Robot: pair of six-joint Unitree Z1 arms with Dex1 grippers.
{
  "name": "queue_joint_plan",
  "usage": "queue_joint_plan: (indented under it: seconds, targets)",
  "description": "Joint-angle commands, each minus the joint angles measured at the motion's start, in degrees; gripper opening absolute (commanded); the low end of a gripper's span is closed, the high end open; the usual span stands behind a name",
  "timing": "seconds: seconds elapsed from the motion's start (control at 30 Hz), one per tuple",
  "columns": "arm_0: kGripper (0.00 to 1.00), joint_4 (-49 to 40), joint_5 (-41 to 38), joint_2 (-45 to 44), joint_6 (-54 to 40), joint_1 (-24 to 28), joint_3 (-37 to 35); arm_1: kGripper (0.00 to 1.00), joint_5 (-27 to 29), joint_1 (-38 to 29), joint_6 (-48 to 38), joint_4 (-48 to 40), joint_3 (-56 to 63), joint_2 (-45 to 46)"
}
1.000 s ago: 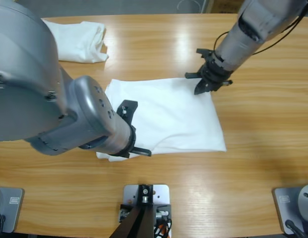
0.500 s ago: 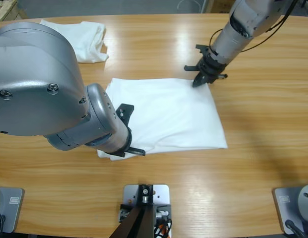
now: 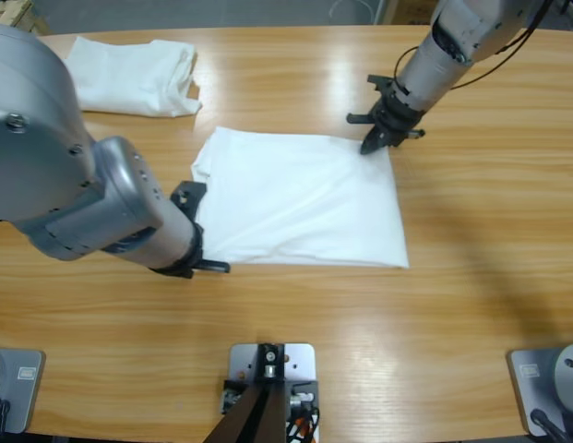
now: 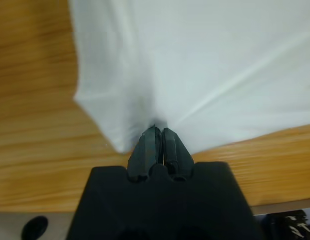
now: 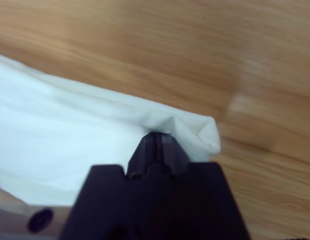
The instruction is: Fold clothes
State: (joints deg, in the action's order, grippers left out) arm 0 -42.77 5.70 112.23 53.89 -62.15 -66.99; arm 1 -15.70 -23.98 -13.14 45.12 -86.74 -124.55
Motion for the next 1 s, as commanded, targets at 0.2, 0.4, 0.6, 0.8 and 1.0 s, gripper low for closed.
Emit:
queue_joint_plan:
  seconds: [0.2, 0.4, 0.6, 0.8, 1.0]
  targets:
    - [0.000, -3.76, 5.02, -12.59, -0.36, 5.29, 4.43, 0.000, 1.14, 2.68, 2.52, 2.48, 0.96, -1.50]
    - [0.000, -3.46, 5.64, -12.79, -6.58, 10.39, -5.46, 0.981, -2.39, 1.13, 1.03, 5.19, 1.49, 11.84]
    - [0.000, -3.55, 3.72, -3.72, -11.51, 12.23, -16.22, 1.000, -5.82, 4.38, -1.71, 4.05, 10.68, 24.02]
    - [0.000, -4.28, 1.95, -3.24, -11.87, 12.23, -14.71, 1.000, -14.64, 11.80, 0.27, -11.65, 30.42, 24.44]
    - [0.000, -4.21, 0.43, 1.91, -13.46, 12.23, -17.65, 0.991, -19.30, 16.13, -1.71, -23.41, 39.99, 23.04]
